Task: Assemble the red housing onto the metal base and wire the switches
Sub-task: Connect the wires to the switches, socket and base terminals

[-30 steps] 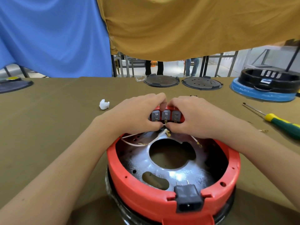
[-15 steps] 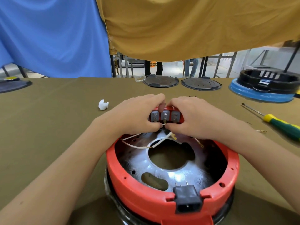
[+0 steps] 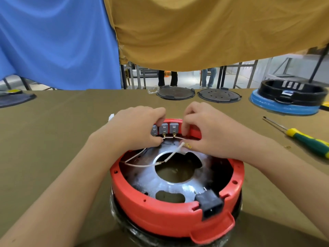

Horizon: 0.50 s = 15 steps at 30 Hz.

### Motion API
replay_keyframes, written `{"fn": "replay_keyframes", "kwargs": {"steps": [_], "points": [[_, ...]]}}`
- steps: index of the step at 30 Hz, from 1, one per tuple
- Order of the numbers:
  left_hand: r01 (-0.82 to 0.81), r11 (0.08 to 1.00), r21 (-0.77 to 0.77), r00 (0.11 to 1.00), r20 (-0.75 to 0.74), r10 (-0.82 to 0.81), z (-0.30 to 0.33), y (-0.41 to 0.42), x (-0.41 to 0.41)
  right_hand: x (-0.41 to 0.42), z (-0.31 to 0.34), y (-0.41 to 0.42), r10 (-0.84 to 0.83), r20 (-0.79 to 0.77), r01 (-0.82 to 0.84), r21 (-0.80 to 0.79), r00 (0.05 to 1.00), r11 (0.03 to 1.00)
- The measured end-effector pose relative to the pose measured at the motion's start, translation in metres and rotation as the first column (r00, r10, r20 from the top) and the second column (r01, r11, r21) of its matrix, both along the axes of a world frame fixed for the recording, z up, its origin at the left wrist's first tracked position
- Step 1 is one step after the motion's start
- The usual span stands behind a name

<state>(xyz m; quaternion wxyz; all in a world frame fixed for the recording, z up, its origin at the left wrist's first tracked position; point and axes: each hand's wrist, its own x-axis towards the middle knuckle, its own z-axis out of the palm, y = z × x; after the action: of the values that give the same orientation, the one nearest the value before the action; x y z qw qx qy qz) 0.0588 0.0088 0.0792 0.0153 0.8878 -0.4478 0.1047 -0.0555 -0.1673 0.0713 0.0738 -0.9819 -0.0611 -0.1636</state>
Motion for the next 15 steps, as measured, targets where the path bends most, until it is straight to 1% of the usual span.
{"fn": "replay_keyframes", "kwargs": {"steps": [1, 3, 6, 8, 10, 15], "points": [[0.009, 1.000, 0.003, 1.000, 0.002, -0.009, -0.001, 0.000, -0.001, 0.001, -0.003, 0.001, 0.001, -0.008, -0.001, -0.024, 1.000, 1.000], [0.044, 0.999, -0.020, 0.998, -0.040, -0.045, -0.002, -0.001, -0.001, 0.004, -0.006, -0.001, -0.014, -0.011, 0.014, -0.020, 1.000, 1.000], [0.122, 0.988, -0.098, 0.973, -0.187, -0.139, -0.004, -0.004, -0.003, 0.007, -0.008, -0.004, -0.026, -0.080, 0.028, 0.018, 0.996, 0.999], [0.141, 0.987, -0.081, 0.958, -0.240, -0.157, -0.007, -0.006, -0.003, 0.008, -0.010, -0.005, -0.014, -0.097, 0.017, 0.033, 0.995, 0.999], [0.138, 0.989, -0.052, 0.958, -0.246, -0.147, -0.009, -0.008, 0.000, 0.009, -0.012, -0.005, -0.003, -0.101, 0.008, 0.051, 0.995, 0.999], [0.134, 0.985, -0.110, 0.949, -0.271, -0.159, -0.013, -0.009, 0.006, 0.010, -0.013, -0.007, 0.009, -0.134, 0.000, 0.073, 0.991, 0.997]]}}
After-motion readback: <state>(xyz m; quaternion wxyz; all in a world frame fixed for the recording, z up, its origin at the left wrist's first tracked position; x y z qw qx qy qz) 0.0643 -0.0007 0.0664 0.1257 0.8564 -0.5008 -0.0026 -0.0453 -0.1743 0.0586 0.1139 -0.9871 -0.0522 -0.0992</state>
